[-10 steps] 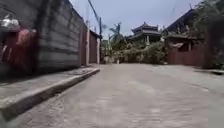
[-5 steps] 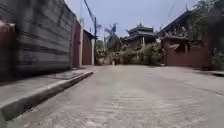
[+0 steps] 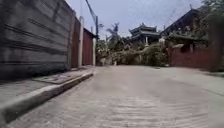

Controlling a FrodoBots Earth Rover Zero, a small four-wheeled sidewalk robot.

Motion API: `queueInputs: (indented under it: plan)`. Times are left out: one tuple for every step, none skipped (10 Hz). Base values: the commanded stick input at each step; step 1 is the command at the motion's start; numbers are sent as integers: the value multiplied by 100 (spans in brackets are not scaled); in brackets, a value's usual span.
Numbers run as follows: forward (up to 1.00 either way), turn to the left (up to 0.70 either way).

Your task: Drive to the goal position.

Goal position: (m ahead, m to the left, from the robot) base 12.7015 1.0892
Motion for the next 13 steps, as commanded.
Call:
queueInputs:
  plan:
    - [100, -40]
    - [100, -40]
    - [100, -25]
    - [100, -7]
    - [100, 0]
    - [100, 0]
    - [100, 0]
    - [100, 0]
    - [100, 0]
    - [100, 0]
    - [100, 0]
    - [100, 0]
    - [100, 0]
